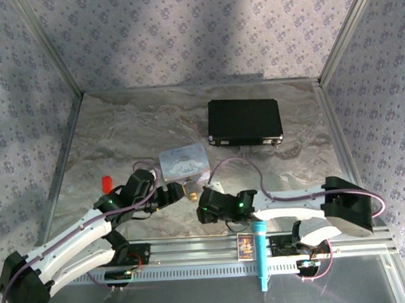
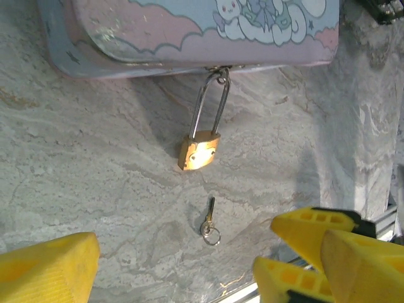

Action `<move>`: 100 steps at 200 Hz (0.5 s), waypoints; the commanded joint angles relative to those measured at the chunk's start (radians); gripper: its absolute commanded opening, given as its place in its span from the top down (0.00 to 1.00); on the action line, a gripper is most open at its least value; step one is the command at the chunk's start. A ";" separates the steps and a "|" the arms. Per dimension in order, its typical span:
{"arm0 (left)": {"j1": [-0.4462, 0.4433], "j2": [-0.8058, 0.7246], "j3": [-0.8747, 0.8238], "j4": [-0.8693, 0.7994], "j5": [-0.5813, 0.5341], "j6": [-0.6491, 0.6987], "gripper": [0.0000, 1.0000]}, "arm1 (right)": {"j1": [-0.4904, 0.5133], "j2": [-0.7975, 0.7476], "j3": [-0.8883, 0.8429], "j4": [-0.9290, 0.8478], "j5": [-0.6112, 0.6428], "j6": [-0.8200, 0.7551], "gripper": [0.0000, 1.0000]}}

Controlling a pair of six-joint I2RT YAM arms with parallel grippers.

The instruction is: Unlock the padlock with the key

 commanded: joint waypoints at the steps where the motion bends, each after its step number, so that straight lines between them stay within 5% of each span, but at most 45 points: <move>1: -0.006 -0.018 -0.002 0.001 -0.028 -0.024 0.11 | 0.025 0.062 0.074 -0.006 0.078 0.048 0.48; 100: -0.012 -0.042 -0.038 0.008 -0.043 -0.048 0.11 | 0.087 0.266 0.222 -0.196 0.143 0.102 0.66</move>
